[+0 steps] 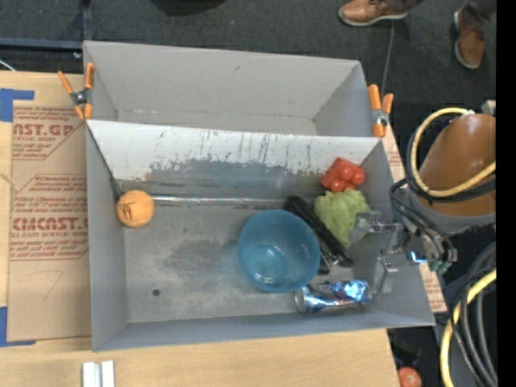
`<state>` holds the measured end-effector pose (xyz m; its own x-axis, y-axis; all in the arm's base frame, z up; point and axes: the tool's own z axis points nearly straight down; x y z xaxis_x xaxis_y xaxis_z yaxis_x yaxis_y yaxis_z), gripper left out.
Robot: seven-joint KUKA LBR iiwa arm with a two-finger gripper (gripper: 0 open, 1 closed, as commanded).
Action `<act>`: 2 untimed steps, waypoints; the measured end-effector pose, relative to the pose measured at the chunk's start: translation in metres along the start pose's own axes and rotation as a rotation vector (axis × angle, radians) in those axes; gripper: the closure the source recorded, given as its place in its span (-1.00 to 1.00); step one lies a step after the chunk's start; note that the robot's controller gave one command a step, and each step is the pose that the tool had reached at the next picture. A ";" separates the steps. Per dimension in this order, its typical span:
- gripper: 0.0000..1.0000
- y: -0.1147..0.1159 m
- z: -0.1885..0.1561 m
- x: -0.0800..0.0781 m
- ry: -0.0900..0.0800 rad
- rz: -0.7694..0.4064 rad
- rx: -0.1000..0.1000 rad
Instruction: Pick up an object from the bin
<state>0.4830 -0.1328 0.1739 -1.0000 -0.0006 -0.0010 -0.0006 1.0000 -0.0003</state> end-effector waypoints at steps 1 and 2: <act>-1.00 -0.005 0.012 -0.005 -0.005 -0.041 0.001; -1.00 -0.011 0.090 -0.019 -0.003 0.083 -0.004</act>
Offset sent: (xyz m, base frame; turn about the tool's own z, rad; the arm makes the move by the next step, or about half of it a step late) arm 0.0168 -0.0141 -0.0921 0.0853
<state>0.5016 -0.1438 0.0838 -0.9966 0.0825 -0.0037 0.0825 0.9966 0.0042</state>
